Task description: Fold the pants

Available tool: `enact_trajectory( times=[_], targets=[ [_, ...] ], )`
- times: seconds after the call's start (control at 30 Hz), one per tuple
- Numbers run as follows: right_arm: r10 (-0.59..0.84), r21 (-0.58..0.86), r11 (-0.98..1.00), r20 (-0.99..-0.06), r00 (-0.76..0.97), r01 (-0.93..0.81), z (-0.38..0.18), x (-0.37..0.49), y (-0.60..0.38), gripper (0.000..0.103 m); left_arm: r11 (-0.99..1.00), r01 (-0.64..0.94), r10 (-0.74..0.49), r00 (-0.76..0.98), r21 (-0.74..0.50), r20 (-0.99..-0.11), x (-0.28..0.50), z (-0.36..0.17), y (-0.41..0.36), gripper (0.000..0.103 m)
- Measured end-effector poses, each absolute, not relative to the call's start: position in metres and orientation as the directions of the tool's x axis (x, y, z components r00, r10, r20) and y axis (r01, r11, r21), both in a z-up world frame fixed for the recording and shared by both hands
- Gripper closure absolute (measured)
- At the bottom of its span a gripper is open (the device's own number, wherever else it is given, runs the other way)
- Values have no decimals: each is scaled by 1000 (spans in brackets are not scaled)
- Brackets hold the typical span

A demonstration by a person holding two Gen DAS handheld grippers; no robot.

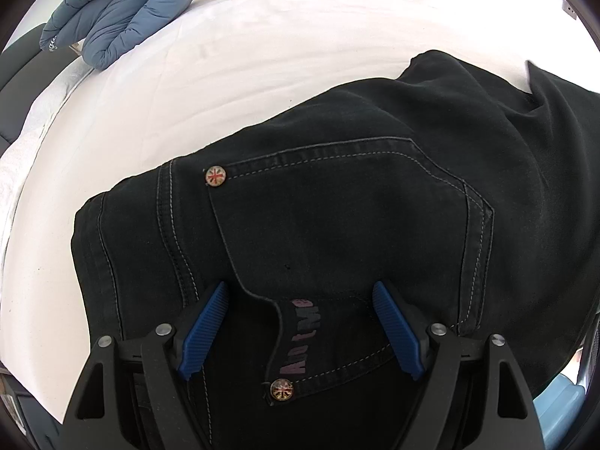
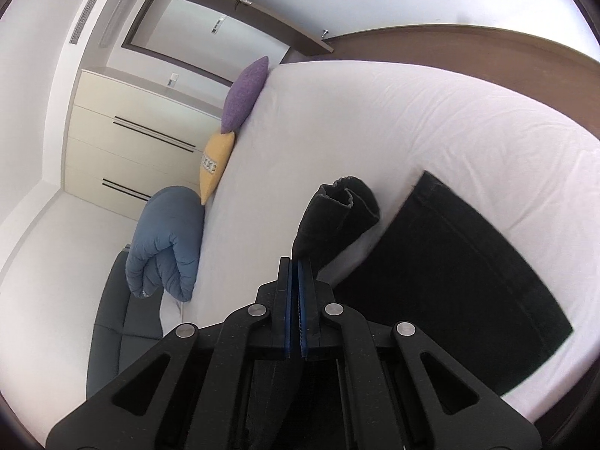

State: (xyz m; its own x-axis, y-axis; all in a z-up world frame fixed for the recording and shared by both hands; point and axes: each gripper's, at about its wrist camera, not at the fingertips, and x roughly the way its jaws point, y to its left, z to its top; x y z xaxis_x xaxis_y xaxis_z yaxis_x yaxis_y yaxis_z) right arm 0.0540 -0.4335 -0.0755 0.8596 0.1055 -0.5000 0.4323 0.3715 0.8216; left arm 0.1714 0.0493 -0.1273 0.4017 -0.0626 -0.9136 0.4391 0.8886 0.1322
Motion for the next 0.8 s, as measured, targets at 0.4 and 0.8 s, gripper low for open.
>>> enact_trajectory(
  times=[0.4,0.8],
  targets=[
    [32,782,198,-607,794,591,-157,-41,-431,101,880,455,-55,378,134,-924,176,-125,44,21],
    [-2,754,214,-635,773,621,-166,-70,-423,102,889,439,-48,376,132,-925,184,-122,39,21]
  ],
)
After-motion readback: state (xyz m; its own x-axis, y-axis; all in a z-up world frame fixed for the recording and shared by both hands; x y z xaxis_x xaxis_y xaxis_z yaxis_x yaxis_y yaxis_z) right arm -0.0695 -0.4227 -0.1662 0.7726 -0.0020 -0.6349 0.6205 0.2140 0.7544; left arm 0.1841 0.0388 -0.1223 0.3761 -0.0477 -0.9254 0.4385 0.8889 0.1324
